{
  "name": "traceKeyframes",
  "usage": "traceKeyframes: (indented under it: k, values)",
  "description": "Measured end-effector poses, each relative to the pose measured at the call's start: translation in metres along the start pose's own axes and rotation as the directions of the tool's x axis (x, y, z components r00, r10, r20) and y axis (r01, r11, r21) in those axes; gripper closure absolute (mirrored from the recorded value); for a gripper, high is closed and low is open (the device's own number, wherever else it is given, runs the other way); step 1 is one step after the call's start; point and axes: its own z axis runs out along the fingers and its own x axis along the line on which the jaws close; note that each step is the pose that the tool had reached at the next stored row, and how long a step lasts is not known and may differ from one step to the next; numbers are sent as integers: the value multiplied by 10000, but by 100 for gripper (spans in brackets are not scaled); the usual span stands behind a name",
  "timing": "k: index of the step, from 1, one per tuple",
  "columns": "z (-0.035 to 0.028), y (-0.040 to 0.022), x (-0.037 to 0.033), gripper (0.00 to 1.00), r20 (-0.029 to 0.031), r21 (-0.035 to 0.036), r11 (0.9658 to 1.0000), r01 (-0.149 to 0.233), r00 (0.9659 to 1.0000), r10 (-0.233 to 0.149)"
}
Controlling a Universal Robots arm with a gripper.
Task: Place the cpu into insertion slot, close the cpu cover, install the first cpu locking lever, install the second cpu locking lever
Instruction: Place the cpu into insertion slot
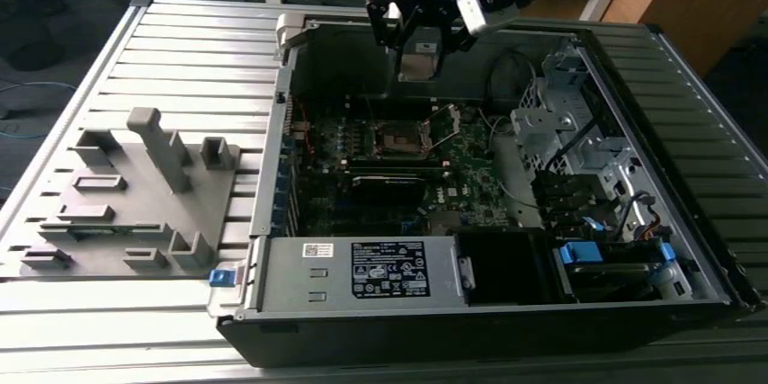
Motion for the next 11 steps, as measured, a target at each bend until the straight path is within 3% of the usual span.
traceKeyframes:
  k: [11]
  values:
    - [68, -6, -1, 46, 0, -5, 10000, 0, 10000, 0]
